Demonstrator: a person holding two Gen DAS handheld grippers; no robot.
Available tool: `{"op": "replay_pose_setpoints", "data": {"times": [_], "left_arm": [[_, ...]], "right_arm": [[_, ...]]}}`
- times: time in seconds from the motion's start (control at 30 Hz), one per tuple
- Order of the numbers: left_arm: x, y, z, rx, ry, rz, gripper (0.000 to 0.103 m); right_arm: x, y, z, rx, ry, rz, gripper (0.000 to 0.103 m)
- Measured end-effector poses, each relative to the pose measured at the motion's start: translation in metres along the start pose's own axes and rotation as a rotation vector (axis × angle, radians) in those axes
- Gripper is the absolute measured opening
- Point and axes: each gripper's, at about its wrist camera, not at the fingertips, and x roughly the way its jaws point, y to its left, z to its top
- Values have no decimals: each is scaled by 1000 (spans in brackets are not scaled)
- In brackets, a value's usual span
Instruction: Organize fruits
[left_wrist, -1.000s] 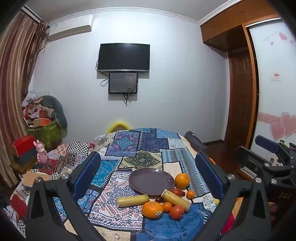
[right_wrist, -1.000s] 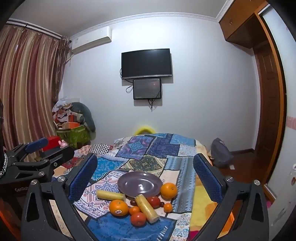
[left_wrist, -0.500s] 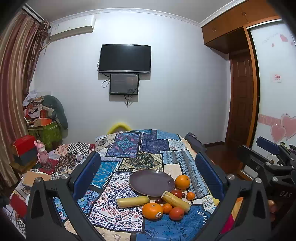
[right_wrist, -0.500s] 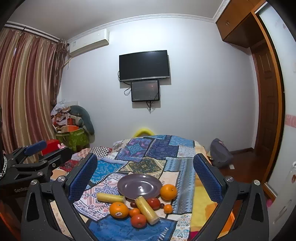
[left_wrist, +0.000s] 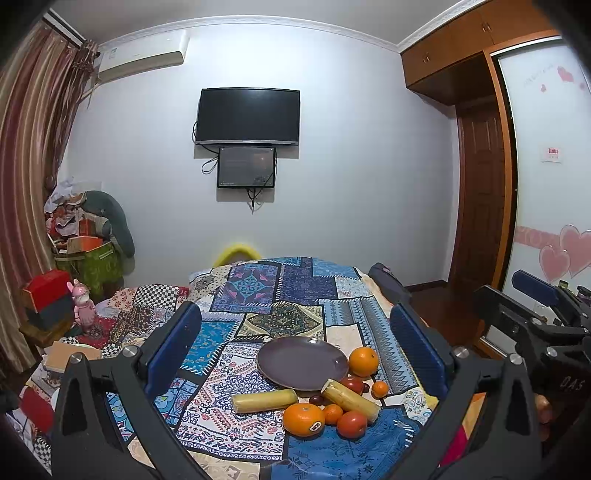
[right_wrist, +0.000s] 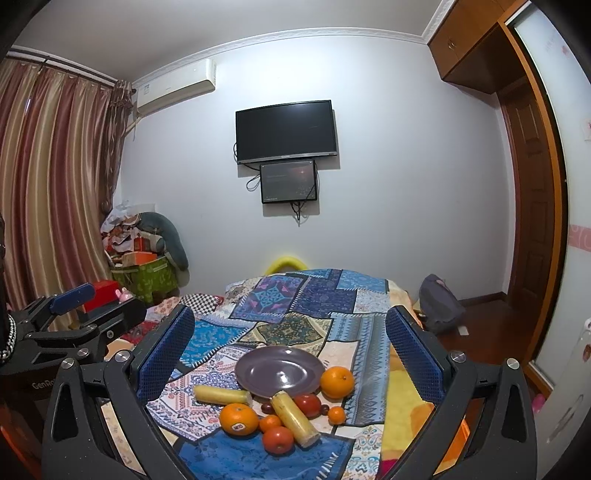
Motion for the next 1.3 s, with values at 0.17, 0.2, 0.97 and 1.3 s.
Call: {"op": "replay_pose_setpoints", "data": {"times": [0.17,0.2,0.97,1.3], "left_arm": [[0,1,-1,0,1,-2,103],[0,1,0,0,1,-1,103],[-1,1,0,1,-1,-2,103],[-1,1,0,1,-2,-2,103]], "right_arm": [[-1,0,0,0,-1,-1,103],[-1,0,0,-1,-2,-1,103],[-2,0,1,0,-3,1,103],[-3,1,1,1,-3,1,103]]}}
